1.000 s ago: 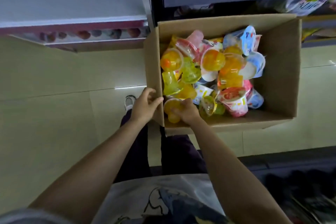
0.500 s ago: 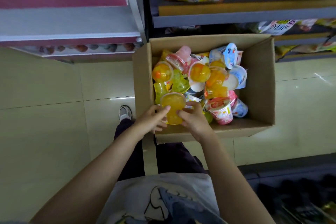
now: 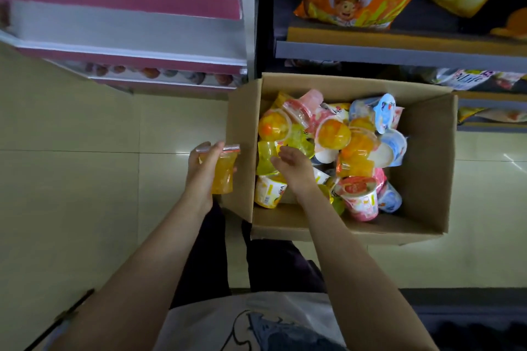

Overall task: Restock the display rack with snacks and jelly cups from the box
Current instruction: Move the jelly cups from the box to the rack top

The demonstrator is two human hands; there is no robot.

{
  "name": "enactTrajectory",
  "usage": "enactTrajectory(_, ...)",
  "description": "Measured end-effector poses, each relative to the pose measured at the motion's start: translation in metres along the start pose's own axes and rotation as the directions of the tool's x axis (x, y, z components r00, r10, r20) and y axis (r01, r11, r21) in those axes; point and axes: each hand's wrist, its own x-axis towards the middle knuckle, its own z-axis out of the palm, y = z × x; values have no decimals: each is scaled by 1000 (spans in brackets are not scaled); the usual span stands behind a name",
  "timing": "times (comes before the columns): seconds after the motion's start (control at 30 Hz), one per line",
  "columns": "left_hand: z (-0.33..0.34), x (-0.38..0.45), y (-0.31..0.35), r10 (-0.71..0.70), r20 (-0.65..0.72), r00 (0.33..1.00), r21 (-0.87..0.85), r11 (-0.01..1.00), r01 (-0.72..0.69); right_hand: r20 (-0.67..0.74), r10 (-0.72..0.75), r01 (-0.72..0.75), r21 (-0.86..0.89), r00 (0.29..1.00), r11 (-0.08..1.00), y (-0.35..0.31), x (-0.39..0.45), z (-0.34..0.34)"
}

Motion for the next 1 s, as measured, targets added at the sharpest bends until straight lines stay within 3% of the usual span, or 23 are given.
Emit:
enactTrajectory(0.13,2,18,-18,-33,-42,999,-38,999,32,42,26,-17,-217,999,976,25,45,21)
enactTrajectory(0.43,5,33,-34,-25,7,1000,-65,998,25,37,9,7,-394,999,919,42,79,26)
enactTrajectory(0.77,16,-1,1,-4,57,998,16,1000,3,124,25,-14,-92,992,996,-12,-14,-18)
enactTrajectory(1.0,3,-68,98,178,129,976,-77,983,-169,78,-214,205,113,974,972,-125,-110,-23)
